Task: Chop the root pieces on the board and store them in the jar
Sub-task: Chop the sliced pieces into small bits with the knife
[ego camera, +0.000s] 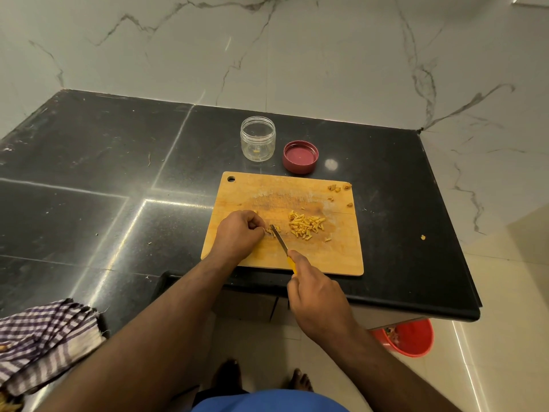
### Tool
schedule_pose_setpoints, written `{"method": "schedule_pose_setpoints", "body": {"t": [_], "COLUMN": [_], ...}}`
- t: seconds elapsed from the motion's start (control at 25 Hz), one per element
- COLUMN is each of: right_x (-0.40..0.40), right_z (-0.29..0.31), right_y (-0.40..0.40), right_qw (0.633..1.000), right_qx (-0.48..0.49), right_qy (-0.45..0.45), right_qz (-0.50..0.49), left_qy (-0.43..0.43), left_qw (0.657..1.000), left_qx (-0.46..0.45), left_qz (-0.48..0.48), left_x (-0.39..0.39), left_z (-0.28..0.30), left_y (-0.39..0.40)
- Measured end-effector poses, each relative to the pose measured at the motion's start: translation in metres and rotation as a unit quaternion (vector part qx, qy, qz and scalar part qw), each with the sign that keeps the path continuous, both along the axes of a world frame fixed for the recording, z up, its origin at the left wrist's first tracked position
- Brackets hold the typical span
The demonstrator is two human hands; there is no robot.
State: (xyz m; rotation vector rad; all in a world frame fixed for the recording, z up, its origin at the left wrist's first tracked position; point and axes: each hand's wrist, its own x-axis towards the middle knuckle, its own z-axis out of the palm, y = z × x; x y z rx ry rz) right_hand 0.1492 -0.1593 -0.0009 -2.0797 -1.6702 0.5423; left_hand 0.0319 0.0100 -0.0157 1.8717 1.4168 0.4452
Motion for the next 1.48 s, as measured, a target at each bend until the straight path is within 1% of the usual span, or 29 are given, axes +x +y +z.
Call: {"method": "schedule_pose_setpoints", "body": {"t": [0.16,0.24,0.32,0.4,0.48,0.56,0.64,0.8,0.92,1.08,1.16,1.28,1.48], "right_x": [-0.001,-0.001,0.002,0.012,0.022,0.029,0.027,0.022,0.031,0.039,0.036,0.032,0.033], "right_z": [-0.005,-0.009,-0.014,-0.020,-0.019,-0.016,-0.013,-0.014,-0.013,-0.010,-0.007,-0.005,0.000], "right_y": [0.005,0.003,-0.004,-0.012,-0.016,-0.016,-0.014,-0.012,-0.017,-0.020,-0.019,-0.021,-0.021], "right_qw": [1.000,1.000,0.998,0.998,0.998,0.998,0.998,1.000,1.000,0.997,0.997,0.998,0.997], "right_qx": [0.001,0.001,0.011,0.037,0.044,0.046,0.043,0.016,-0.007,0.017,0.021,0.014,0.021], "right_qy": [-0.010,-0.009,-0.029,-0.050,-0.038,-0.010,0.012,0.017,0.025,0.047,0.057,0.048,0.053], "right_qz": [0.010,0.030,0.049,0.028,-0.018,-0.043,-0.031,0.008,-0.008,-0.056,-0.048,-0.038,-0.047], "left_qy": [-0.004,-0.010,-0.025,-0.029,-0.019,-0.012,-0.006,0.011,0.013,0.015,0.019,0.021,0.039], "left_qw": [1.000,1.000,0.998,0.997,0.997,0.998,0.998,0.999,0.999,0.998,0.998,0.997,0.998], "left_qx": [0.005,0.005,0.012,0.022,0.027,0.023,0.020,0.013,0.010,0.031,0.041,0.045,0.034], "left_qz": [0.008,0.025,0.051,0.066,0.065,0.060,0.057,0.050,0.045,0.047,0.054,0.067,0.040], "left_x": [0.001,0.001,0.000,-0.001,-0.002,-0.001,0.000,0.001,0.000,-0.001,0.001,0.002,0.002], "left_z": [-0.001,-0.003,-0.005,-0.007,-0.008,-0.007,-0.007,-0.006,-0.004,-0.004,-0.004,-0.005,-0.003], "left_y": [0.001,0.002,0.003,0.004,0.005,0.006,0.007,0.008,0.006,0.004,0.004,0.004,0.006]}}
